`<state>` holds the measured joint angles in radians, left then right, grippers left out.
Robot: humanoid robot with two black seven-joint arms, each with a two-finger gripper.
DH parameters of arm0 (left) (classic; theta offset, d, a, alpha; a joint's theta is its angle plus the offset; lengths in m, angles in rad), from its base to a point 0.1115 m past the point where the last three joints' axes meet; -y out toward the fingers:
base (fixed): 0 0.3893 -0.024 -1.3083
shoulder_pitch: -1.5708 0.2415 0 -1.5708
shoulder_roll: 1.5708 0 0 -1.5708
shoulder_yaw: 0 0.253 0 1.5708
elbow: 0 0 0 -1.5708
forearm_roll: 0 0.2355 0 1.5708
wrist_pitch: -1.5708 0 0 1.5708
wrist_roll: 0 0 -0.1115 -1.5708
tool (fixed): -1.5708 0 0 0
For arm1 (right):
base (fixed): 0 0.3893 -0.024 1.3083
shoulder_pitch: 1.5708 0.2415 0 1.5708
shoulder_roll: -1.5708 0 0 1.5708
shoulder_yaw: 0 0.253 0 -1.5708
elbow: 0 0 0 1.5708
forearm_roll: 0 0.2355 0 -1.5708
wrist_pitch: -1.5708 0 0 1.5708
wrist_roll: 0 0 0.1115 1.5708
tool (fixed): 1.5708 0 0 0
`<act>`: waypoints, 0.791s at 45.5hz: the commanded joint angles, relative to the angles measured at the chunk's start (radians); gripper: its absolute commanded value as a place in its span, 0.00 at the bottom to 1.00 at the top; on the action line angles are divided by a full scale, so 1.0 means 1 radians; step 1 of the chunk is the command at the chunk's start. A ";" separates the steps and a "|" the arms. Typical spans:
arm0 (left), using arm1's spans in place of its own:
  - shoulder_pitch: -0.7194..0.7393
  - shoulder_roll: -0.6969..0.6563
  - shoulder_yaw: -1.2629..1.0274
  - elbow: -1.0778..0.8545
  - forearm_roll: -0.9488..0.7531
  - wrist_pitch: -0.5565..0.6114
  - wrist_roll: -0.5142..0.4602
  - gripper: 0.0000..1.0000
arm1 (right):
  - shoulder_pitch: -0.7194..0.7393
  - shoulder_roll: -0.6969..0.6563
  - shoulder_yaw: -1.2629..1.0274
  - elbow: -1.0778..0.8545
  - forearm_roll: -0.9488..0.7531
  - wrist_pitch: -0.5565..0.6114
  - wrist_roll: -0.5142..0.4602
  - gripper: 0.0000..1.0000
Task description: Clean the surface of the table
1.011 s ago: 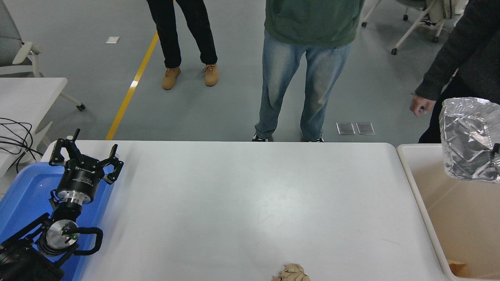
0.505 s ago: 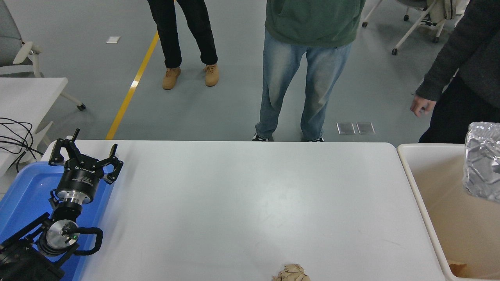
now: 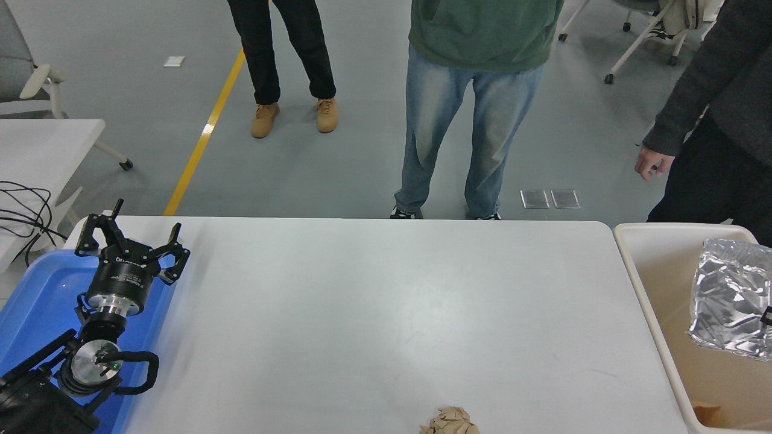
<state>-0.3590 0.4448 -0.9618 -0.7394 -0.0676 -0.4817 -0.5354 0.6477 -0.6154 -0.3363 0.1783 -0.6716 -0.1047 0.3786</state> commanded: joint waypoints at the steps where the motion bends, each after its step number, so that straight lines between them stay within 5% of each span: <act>1: 0.000 0.000 0.000 0.000 0.000 0.000 -0.001 0.99 | -0.042 0.118 -0.001 -0.166 0.047 -0.006 0.000 0.00; 36: 0.002 0.000 0.000 0.000 0.000 0.000 -0.001 0.99 | -0.082 0.123 -0.015 -0.206 0.047 -0.016 -0.012 0.00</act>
<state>-0.3581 0.4447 -0.9618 -0.7394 -0.0676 -0.4817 -0.5362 0.5738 -0.4947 -0.3481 -0.0203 -0.6253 -0.1202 0.3671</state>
